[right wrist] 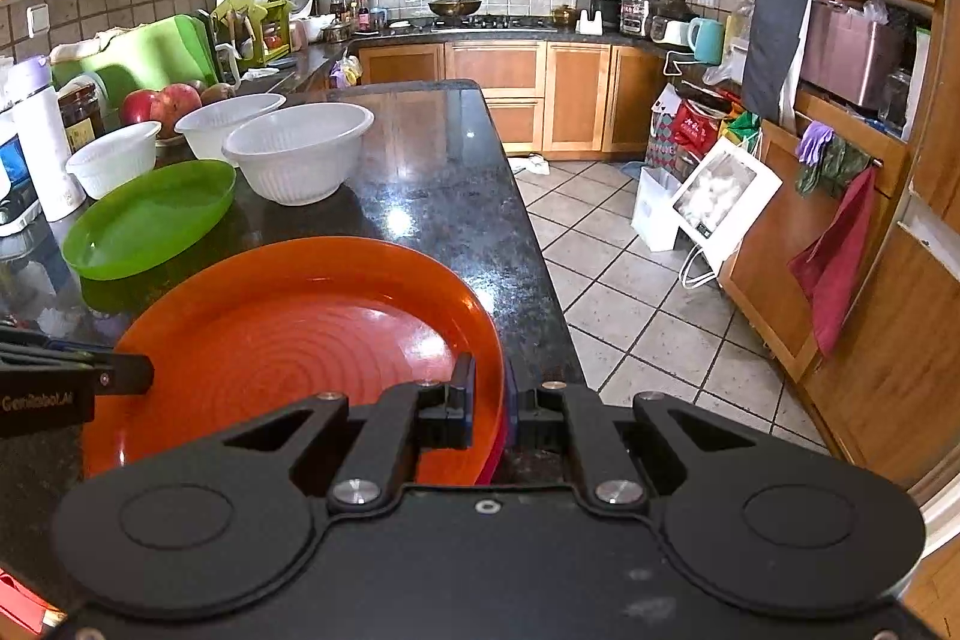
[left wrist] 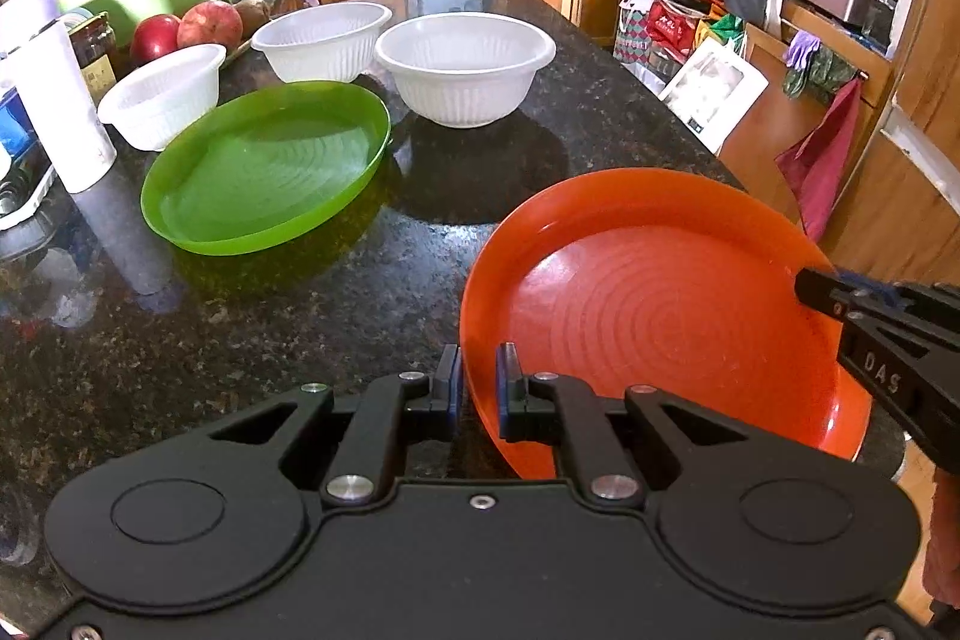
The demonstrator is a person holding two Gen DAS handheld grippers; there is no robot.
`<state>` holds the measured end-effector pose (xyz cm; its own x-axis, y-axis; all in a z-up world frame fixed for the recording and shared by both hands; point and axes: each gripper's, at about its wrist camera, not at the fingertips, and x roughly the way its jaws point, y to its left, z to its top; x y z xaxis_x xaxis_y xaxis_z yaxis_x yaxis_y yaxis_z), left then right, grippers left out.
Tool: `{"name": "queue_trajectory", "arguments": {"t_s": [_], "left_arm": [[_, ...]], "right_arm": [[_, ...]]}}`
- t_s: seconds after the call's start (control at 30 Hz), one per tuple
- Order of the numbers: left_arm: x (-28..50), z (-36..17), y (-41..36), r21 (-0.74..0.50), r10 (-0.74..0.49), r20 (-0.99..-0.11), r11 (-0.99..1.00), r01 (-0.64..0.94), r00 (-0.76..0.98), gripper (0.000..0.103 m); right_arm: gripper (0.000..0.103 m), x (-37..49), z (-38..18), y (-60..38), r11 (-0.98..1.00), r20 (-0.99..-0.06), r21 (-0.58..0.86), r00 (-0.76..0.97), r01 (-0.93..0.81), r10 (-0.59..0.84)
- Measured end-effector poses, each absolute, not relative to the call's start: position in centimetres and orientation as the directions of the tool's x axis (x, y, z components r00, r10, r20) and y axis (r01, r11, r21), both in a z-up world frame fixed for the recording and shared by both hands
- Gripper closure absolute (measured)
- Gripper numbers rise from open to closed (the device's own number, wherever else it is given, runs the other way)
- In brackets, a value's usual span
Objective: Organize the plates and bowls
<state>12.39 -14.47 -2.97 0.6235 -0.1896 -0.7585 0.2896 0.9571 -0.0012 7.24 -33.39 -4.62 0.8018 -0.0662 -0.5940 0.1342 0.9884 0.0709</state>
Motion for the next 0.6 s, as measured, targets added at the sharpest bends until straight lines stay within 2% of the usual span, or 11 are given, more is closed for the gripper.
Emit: {"name": "queue_trajectory", "arguments": {"t_s": [0.1, 0.2, 0.6], "left_arm": [[12.26, -3.3, -14.9, 0.02, -0.173, -0.754, 0.958, 0.285, 0.634, 0.086], [12.07, -3.33, -15.14, 0.027, -0.173, -0.748, 0.957, 0.29, 0.64, 0.074], [11.97, -3.34, -15.44, 0.036, -0.179, -0.739, 0.952, 0.302, 0.65, 0.071]], "right_arm": [[0.09, 7.35, -4.54, -33.22, 0.99, -0.589, 0.052, 0.805, 0.128, -0.073], [0.089, 7.29, -4.58, -32.82, 0.991, -0.585, 0.032, 0.807, 0.13, -0.087], [0.087, 7.68, -4.78, -33.17, 0.989, -0.606, 0.031, 0.79, 0.146, -0.098]]}}
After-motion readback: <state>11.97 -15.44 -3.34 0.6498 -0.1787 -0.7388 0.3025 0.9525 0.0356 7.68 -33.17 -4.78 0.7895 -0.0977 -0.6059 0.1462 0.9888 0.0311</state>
